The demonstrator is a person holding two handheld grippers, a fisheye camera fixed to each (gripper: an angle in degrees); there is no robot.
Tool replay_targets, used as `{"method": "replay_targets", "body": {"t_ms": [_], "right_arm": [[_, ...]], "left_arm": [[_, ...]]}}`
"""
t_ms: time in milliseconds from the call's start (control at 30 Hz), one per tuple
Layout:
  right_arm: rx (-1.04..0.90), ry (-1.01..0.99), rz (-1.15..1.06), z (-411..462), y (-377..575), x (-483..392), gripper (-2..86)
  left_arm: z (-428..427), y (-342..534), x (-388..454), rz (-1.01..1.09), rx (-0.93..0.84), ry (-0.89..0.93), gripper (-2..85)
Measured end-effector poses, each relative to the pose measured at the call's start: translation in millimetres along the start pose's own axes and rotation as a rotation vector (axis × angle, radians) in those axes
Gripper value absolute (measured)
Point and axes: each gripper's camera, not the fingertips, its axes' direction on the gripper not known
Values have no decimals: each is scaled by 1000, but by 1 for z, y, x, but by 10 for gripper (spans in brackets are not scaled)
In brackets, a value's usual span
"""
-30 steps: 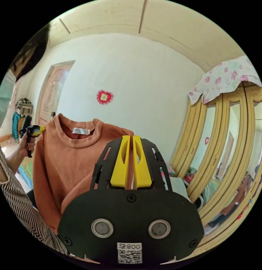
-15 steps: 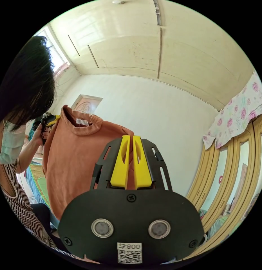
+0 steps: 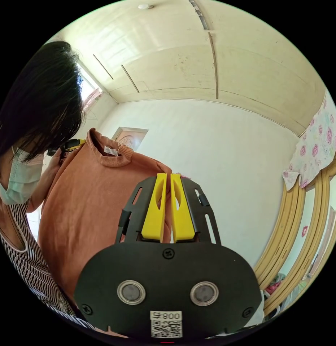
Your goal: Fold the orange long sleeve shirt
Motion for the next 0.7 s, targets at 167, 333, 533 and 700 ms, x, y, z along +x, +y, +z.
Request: {"method": "replay_targets", "body": {"t_ms": [167, 333, 533, 700], "right_arm": [[-4, -35, 14, 46, 22, 6, 4], [-37, -54, 21, 115, 56, 12, 5], [-138, -84, 53, 241, 106, 29, 5], [-301, -154, 109, 392, 165, 51, 7]], "left_arm": [[6, 9, -26, -13, -20, -25, 10], [27, 21, -59, -32, -46, -51, 10], [82, 45, -122, -83, -126, -115, 11], [151, 83, -203, -177, -258, -192, 13]]}}
